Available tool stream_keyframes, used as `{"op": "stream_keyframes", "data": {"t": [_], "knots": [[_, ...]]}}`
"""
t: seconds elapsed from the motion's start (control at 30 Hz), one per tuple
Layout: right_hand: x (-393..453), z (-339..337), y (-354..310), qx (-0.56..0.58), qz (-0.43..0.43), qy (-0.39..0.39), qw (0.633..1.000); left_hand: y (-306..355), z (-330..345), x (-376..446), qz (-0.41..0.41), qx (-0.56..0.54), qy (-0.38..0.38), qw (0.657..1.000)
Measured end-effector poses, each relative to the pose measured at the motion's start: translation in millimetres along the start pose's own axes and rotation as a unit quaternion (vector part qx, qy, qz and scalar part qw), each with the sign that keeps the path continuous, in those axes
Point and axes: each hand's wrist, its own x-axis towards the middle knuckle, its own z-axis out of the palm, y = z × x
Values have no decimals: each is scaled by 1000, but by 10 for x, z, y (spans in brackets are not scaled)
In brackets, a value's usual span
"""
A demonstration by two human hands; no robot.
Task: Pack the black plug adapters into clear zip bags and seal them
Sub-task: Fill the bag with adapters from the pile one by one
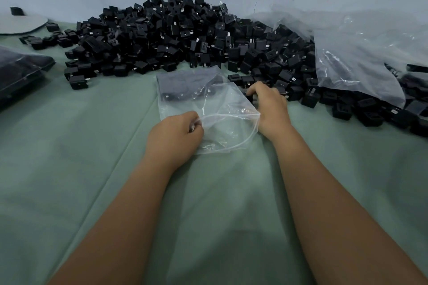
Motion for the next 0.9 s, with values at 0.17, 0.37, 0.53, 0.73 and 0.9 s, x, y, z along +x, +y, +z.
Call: {"op": "stream_keyframes", "data": {"t": [0.17, 0.37, 0.53, 0.73, 0.9], "knots": [[39, -8, -59, -39, 5, -9, 999, 3, -16, -4, -3, -3, -8, 1000], [-144, -147, -72, 231, 193, 229, 925, -6, -7, 9, -19, -4, -13, 1000], [-485, -256, -356, 254, 46, 337, 906, 1, -16, 11, -17, -7, -15, 1000], [-772, -48, -891, 90, -228, 158, 956, 18, -43, 4, -27, -63, 4, 998], [-759, 37, -929, -116, -195, 109, 968, 25, -43, -7, -24, -102, 80, 991]]}}
